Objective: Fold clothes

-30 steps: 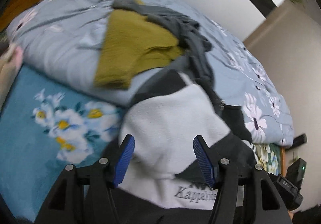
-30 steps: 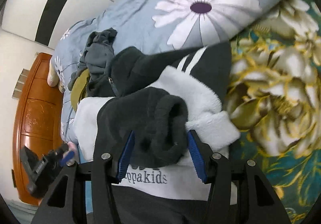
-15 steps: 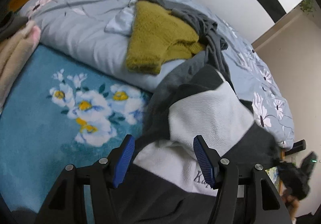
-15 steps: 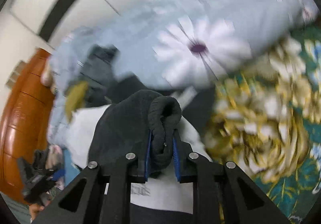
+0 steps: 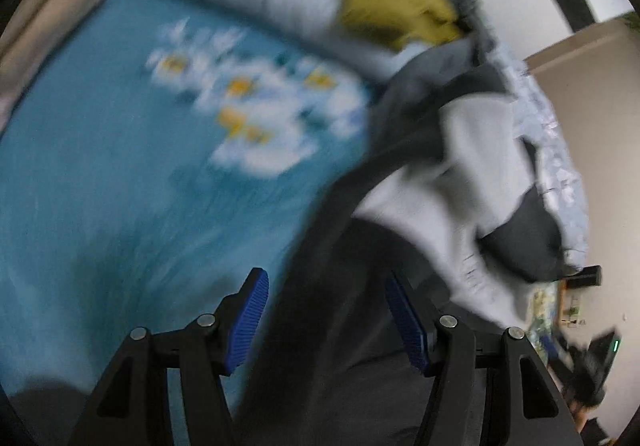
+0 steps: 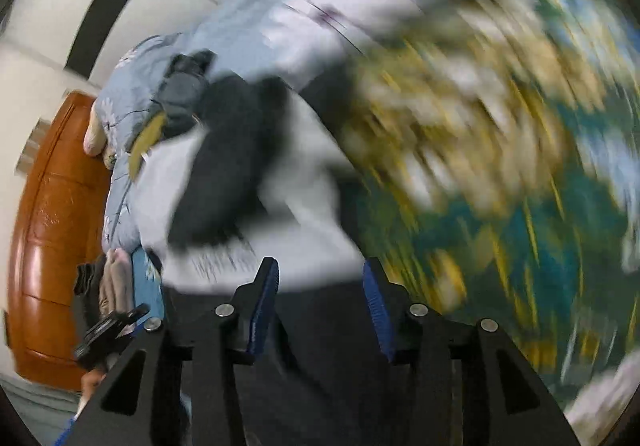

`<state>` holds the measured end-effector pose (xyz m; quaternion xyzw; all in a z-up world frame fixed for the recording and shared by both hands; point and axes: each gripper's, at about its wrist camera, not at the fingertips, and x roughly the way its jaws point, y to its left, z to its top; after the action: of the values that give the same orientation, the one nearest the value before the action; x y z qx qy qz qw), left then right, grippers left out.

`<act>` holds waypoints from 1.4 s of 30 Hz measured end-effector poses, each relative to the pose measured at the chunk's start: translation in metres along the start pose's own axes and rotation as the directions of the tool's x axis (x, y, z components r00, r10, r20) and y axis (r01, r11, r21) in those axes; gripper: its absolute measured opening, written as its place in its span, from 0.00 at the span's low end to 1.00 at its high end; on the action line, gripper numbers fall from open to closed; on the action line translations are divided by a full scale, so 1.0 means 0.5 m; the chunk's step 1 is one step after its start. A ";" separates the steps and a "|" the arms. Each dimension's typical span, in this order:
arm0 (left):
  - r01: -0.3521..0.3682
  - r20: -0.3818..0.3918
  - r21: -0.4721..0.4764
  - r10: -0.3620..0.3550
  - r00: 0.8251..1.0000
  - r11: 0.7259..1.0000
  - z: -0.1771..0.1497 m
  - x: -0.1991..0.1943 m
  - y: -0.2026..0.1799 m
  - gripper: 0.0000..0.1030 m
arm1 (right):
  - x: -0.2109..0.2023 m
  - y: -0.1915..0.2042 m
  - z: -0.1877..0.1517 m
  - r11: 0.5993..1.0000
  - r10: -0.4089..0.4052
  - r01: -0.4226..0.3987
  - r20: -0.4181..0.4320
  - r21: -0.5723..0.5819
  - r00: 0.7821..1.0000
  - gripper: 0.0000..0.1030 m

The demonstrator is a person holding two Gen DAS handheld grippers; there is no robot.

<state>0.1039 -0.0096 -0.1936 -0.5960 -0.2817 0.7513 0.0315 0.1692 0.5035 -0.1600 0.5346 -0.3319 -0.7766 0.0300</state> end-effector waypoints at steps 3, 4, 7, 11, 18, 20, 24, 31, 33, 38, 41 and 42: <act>0.016 -0.031 -0.001 -0.017 0.999 1.000 -0.031 0.014 0.014 0.63 | -0.008 -0.094 -0.090 0.984 0.042 -0.036 -0.033 0.175 0.999 0.44; 0.023 -0.040 -0.002 -0.023 0.999 1.000 -0.041 0.019 0.018 0.63 | -0.011 -0.108 -0.114 0.975 0.072 -0.064 -0.028 0.212 0.997 0.44; 0.058 -0.065 0.008 -0.057 0.996 0.998 -0.074 0.025 0.026 0.63 | -0.013 -0.132 -0.165 0.947 0.153 -0.144 -0.011 0.288 0.988 0.44; 0.094 -0.092 0.014 -0.092 0.992 0.996 -0.102 0.020 0.033 0.63 | 0.003 -0.137 -0.199 0.923 0.205 -0.191 -0.005 0.335 0.979 0.45; 0.116 -0.138 0.027 -0.111 0.984 0.993 -0.138 0.014 0.039 0.63 | 0.032 -0.117 -0.229 0.922 0.229 -0.199 -0.053 0.333 0.972 0.45; 0.101 -0.168 0.038 -0.094 0.981 0.994 -0.148 0.013 0.036 0.63 | 0.029 -0.113 -0.238 0.922 0.233 -0.204 -0.050 0.329 0.971 0.45; 0.044 -0.193 0.104 -0.023 0.981 0.994 -0.172 0.013 0.018 0.47 | 0.030 -0.114 -0.252 0.921 0.220 -0.191 -0.048 0.340 0.974 0.36; 0.186 -0.102 -0.013 -0.186 0.977 0.983 -0.115 -0.102 0.002 0.15 | -0.070 -0.027 -0.164 0.935 0.279 -0.284 0.052 0.214 0.959 0.19; 0.248 -0.046 0.011 -0.247 0.968 0.969 -0.085 -0.170 -0.023 0.15 | -0.119 0.015 -0.134 0.936 0.313 -0.322 0.085 0.139 0.946 0.13; 0.294 -0.010 0.095 -0.294 0.956 0.951 -0.074 -0.284 -0.024 0.15 | -0.191 0.064 -0.120 0.928 0.363 -0.370 0.124 0.046 0.924 0.10; 0.313 -0.053 0.031 -0.311 0.949 0.949 -0.077 -0.276 -0.001 0.15 | -0.204 0.041 -0.155 0.913 0.392 -0.402 0.119 0.069 0.912 0.10; 0.325 -0.066 0.010 -0.324 0.944 0.946 -0.086 -0.278 0.009 0.15 | -0.210 0.042 -0.161 0.908 0.404 -0.414 0.122 0.072 0.907 0.09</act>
<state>0.1845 -0.0499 -0.0792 -0.5646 -0.3672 0.7195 0.1697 0.2761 0.4902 -0.0801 0.4126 -0.4746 -0.7632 0.1488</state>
